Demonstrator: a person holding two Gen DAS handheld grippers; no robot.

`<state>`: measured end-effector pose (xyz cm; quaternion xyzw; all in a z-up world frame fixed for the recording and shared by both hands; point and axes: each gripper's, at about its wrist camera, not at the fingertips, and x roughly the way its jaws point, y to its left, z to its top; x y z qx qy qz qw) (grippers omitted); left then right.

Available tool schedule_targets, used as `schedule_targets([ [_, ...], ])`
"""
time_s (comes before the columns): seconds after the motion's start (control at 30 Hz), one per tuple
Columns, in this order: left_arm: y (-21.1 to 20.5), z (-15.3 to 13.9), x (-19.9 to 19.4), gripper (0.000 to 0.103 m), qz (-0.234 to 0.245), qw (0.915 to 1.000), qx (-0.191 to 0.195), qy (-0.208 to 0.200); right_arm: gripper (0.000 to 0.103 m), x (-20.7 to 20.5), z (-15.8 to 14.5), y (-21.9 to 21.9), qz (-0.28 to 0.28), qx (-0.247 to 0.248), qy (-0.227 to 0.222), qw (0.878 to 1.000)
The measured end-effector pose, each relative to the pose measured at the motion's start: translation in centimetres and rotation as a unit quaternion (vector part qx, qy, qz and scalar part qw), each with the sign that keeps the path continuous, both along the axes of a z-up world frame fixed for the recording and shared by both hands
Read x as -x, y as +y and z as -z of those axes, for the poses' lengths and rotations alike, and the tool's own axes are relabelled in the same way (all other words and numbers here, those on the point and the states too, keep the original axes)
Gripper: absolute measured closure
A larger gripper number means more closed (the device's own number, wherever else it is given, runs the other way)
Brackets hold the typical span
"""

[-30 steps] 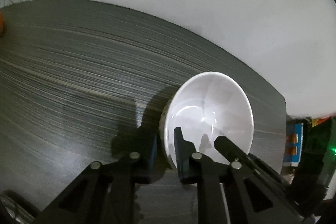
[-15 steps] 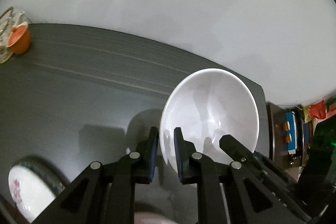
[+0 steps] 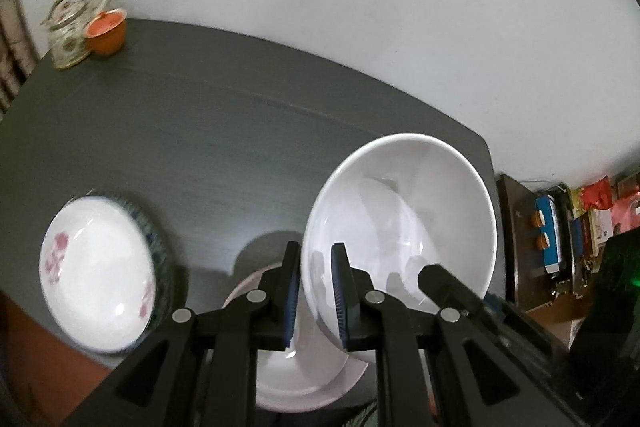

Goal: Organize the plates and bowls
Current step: 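Lift the 'Rabbit' bowl with the left tool over the nested bowls, then lower the 'Rabbit' bowl into the nested bowls with the left tool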

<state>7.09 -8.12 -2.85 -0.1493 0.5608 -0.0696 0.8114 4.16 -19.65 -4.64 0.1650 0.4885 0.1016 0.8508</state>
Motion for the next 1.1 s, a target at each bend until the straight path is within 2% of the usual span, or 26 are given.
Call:
schedule_targets([
  [0.1,0.6,0.0,2.2,0.088,-0.001,0.9999,-0.011,-0.001,0.077,2.2,0.3,1.2,-0.010,-0.003,0.004,1.000],
  [0.2,1.2,0.6,3.8,0.088,-0.005,0.9999,-0.005,0.008,0.077,3.6,0.9,2.0,-0.015,-0.007,0.011,1.000],
  [0.4,1.8,2.9,5.3,0.088,-0.003,0.9992,-0.002,0.039,0.077,5.1,2.6,3.1,-0.018,-0.009,0.030,0.999],
  [0.73,1.0,6.0,5.8,0.088,-0.004,0.9972,-0.016,0.072,0.077,6.5,6.1,3.3,-0.020,-0.008,0.074,0.997],
  [1.1,1.0,8.3,5.6,0.088,-0.004,0.9949,-0.020,0.099,0.077,7.4,8.4,2.3,-0.017,-0.010,0.103,0.994],
])
